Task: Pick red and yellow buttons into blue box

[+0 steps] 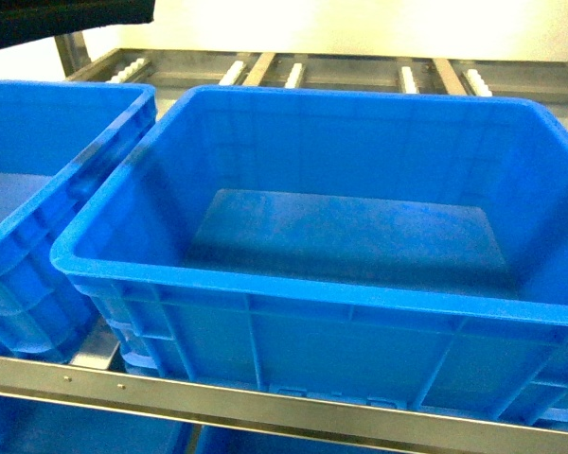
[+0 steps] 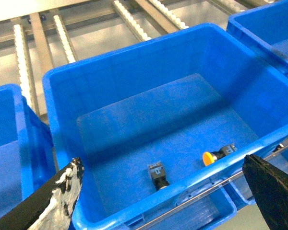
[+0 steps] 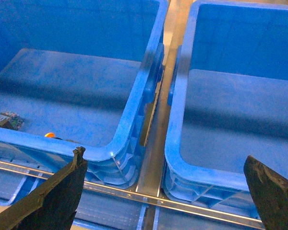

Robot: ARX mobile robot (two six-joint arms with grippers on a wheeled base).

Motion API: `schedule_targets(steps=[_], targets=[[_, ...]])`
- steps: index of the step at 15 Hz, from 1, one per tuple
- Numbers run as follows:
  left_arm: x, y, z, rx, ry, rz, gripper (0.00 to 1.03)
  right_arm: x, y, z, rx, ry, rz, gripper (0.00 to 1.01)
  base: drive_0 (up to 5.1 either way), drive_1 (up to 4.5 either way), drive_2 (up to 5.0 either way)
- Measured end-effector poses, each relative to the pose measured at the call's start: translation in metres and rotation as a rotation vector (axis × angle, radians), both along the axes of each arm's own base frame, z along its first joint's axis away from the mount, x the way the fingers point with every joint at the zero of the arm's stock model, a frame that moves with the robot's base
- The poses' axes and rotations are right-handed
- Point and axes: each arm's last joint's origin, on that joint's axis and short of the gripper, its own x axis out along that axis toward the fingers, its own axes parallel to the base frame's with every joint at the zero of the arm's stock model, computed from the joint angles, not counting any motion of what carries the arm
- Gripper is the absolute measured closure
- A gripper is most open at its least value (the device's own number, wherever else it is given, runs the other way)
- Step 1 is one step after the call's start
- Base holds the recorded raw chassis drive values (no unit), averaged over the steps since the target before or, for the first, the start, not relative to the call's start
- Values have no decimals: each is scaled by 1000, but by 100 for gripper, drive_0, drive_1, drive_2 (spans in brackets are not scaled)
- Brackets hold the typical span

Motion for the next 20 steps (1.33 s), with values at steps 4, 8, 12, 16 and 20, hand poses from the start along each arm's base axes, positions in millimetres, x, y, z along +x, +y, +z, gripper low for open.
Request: schedule_targets(steps=[4, 8, 12, 16, 20], targets=[[1, -2, -1, -11, -42, 27, 7, 0, 0, 0, 0, 0, 0, 3, 0, 0, 0], [-21, 35, -45, -143, -288, 498, 52, -13, 17, -17, -29, -315, -138, 42, 0, 0, 0], [-37, 54, -76, -149, -276, 480, 96, -25, 29, -26, -12, -324, -143, 88, 0, 0, 0], [-50, 65, -95, -154, -276, 474, 101, -35, 45, -32, -5, -331, -123, 99, 0, 0, 0], [-58, 80, -105, -154, -277, 500, 101, -40, 44, -39, -7, -343, -149, 99, 0, 0, 0]])
